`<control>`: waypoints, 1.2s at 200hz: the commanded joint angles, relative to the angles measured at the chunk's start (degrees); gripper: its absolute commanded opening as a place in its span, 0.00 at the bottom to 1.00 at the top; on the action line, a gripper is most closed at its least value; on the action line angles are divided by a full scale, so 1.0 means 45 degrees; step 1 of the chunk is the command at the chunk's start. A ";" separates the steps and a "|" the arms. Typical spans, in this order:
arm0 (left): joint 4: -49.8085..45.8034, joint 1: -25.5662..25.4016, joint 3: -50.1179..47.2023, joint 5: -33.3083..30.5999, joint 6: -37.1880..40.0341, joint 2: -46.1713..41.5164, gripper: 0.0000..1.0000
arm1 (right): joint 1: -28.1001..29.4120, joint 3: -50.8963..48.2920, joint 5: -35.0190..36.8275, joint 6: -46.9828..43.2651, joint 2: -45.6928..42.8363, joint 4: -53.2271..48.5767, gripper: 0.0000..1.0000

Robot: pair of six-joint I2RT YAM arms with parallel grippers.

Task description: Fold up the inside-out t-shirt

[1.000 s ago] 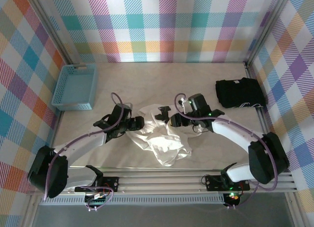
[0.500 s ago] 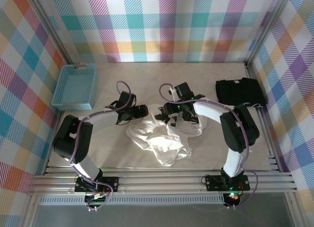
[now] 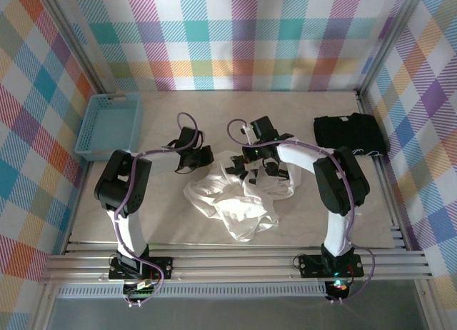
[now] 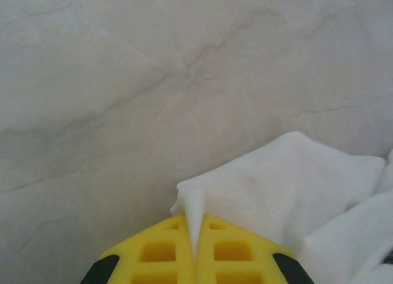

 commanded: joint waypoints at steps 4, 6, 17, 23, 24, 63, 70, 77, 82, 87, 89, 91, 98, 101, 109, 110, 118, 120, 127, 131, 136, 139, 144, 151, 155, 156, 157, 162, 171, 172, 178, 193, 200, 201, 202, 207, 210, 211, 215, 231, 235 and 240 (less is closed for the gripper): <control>0.1272 0.0459 0.0974 0.0820 0.0295 -0.0593 0.00 | -0.0387 0.0938 -0.0966 -0.0549 -0.1387 0.0869 0.00; 0.1347 0.0499 0.1012 0.0869 0.0295 -0.0725 0.00 | -0.0413 0.0967 -0.0994 -0.0575 -0.1506 0.0932 0.00; 0.1587 0.0662 0.1173 0.1044 0.0326 -0.1496 0.00 | -0.0486 0.1035 -0.1155 -0.0728 -0.2265 0.1229 0.00; 0.1709 0.0709 0.1230 0.1201 0.0396 -0.1948 0.00 | -0.0517 0.1018 -0.1225 -0.0833 -0.2686 0.1365 0.00; 0.1716 0.0711 0.1238 0.1232 0.0423 -0.2032 0.00 | -0.0518 0.1007 -0.1238 -0.0845 -0.2777 0.1400 0.00; 0.2957 0.0705 0.1050 0.2918 0.0755 -0.5521 0.00 | -0.0519 -0.0597 -0.1561 -0.0844 -0.5555 0.2646 0.00; 0.3482 0.0662 0.0754 0.3470 0.0764 -0.6135 0.00 | -0.0519 -0.1004 -0.1683 -0.0673 -0.5910 0.2921 0.00; 0.3752 0.0591 0.0414 0.3856 0.0879 -0.6702 0.00 | -0.0519 -0.1394 -0.1853 -0.0497 -0.6153 0.3141 0.04; 0.3810 0.0533 0.0132 0.4057 0.0965 -0.7069 0.00 | -0.0505 -0.1626 -0.1970 -0.0391 -0.6264 0.3263 0.11; 0.3831 0.0472 -0.0173 0.4246 0.1153 -0.7438 0.00 | -0.0498 -0.1838 -0.2050 -0.0323 -0.6320 0.3357 0.17; 0.3832 0.0453 -0.0325 0.4323 0.1227 -0.7602 0.00 | -0.0509 -0.1924 -0.2081 -0.0294 -0.6348 0.3395 0.19; 0.3833 0.0429 -0.0475 0.4396 0.1309 -0.7751 0.00 | -0.0502 -0.2000 -0.2093 -0.0277 -0.6360 0.3429 0.21; 0.3818 0.0356 -0.1058 0.4561 0.1548 -0.8226 0.00 | -0.0499 -0.2250 -0.2105 -0.0245 -0.6354 0.3501 0.26; 0.3780 0.0345 -0.1310 0.4605 0.1621 -0.8378 0.00 | -0.0499 -0.2320 -0.2122 -0.0234 -0.6331 0.3512 0.28; 0.3648 0.0306 -0.2031 0.4723 0.1853 -0.8932 0.00 | -0.0499 -0.2486 -0.2057 -0.0198 -0.6216 0.3494 0.34; 0.3614 0.0305 -0.2111 0.4731 0.1885 -0.8991 0.00 | -0.0499 -0.2503 -0.2055 -0.0186 -0.6212 0.3490 0.34; 0.3307 0.0267 -0.2789 0.4732 0.2074 -0.9448 0.00 | -0.0494 -0.2590 -0.2081 -0.0105 -0.6017 0.3447 0.38; 0.3228 0.0256 -0.2952 0.4723 0.2102 -0.9560 0.00 | -0.0488 -0.2611 -0.2132 -0.0088 -0.5979 0.3446 0.38; 0.3025 0.0227 -0.3567 0.4673 0.2173 -0.9915 0.00 | -0.0499 -0.2672 -0.2301 0.0023 -0.5798 0.3463 0.41; 0.2902 0.0216 -0.3905 0.4588 0.2180 -1.0108 0.00 | -0.0483 -0.2709 -0.2420 0.0102 -0.5669 0.3497 0.42; 0.2808 0.0218 -0.4321 0.4426 0.2134 -1.0339 0.00 | -0.0479 -0.2748 -0.2554 0.0214 -0.5513 0.3537 0.43; 0.2755 0.0215 -0.4572 0.4334 0.2085 -1.0476 0.00 | -0.0479 -0.2780 -0.2632 0.0290 -0.5423 0.3570 0.44; 0.2685 0.0207 -0.4928 0.4245 0.1991 -1.0708 0.00 | -0.0451 -0.2821 -0.2772 0.0439 -0.5250 0.3631 0.44; 0.2582 0.0216 -0.5480 0.4053 0.1829 -1.1073 0.00 | -0.0441 -0.2853 -0.2994 0.0638 -0.4995 0.3743 0.45; 0.2522 0.0207 -0.5753 0.3941 0.1709 -1.1293 0.00 | -0.0414 -0.2852 -0.3125 0.0748 -0.4841 0.3797 0.45; 0.2513 0.0207 -0.5818 0.3911 0.1676 -1.1344 0.00 | -0.0408 -0.2862 -0.3155 0.0785 -0.4792 0.3817 0.45; 0.2499 0.0206 -0.5880 0.3876 0.1650 -1.1398 0.00 | -0.0405 -0.2866 -0.3180 0.0804 -0.4748 0.3846 0.45; 0.2441 0.0196 -0.6161 0.3752 0.1525 -1.1657 0.00 | -0.0350 -0.2866 -0.3315 0.0938 -0.4540 0.3945 0.45; 0.2273 0.0189 -0.6549 0.3451 0.1342 -1.2173 0.00 | -0.0240 -0.2800 -0.3565 0.1159 -0.4157 0.4074 0.46; 0.2233 0.0188 -0.6577 0.3402 0.1316 -1.2223 0.00 | -0.0223 -0.2777 -0.3590 0.1176 -0.4108 0.4082 0.46; 0.2011 0.0187 -0.6723 0.3082 0.1238 -1.2541 0.00 | -0.0105 -0.2676 -0.3703 0.1286 -0.3848 0.4122 0.47; 0.1247 0.0187 -0.6799 0.2133 0.1098 -1.3190 0.00 | 0.0184 -0.2345 -0.3960 0.1445 -0.3142 0.4109 0.48; 0.0830 0.0187 -0.6758 0.1642 0.1076 -1.3384 0.00 | 0.0320 -0.2122 -0.4055 0.1467 -0.2811 0.4051 0.49; 0.0779 0.0187 -0.6750 0.1569 0.1076 -1.3414 0.00 | 0.0330 -0.2077 -0.4069 0.1467 -0.2751 0.4032 0.50; 0.0724 0.0187 -0.6737 0.1494 0.1066 -1.3430 0.00 | 0.0355 -0.2044 -0.4076 0.1467 -0.2702 0.4013 0.50; 0.0421 0.0189 -0.6674 0.1191 0.1068 -1.3514 0.00 | 0.0443 -0.1882 -0.4102 0.1450 -0.2470 0.3925 0.51; 0.0272 0.0187 -0.6649 0.0998 0.1051 -1.3549 0.00 | 0.0498 -0.1776 -0.4103 0.1421 -0.2308 0.3865 0.52; 0.0216 0.0197 -0.6627 0.0925 0.1054 -1.3555 0.00 | 0.0507 -0.1747 -0.4103 0.1405 -0.2275 0.3851 0.52; 0.0012 0.0187 -0.6576 0.0686 0.1015 -1.3579 0.00 | 0.0563 -0.1599 -0.4076 0.1373 -0.2075 0.3758 0.53; -0.0806 0.0177 -0.6364 -0.0404 0.0742 -1.3553 0.00 | 0.0615 -0.0837 -0.3686 0.1532 -0.1257 0.3041 0.61; -0.0933 0.0186 -0.6330 -0.0588 0.0709 -1.3538 0.00 | 0.0614 -0.0609 -0.3580 0.1561 -0.1040 0.2850 0.63; -0.1092 0.0187 -0.6280 -0.0745 0.0672 -1.3506 0.00 | 0.0614 -0.0246 -0.3478 0.1581 -0.0729 0.2605 0.65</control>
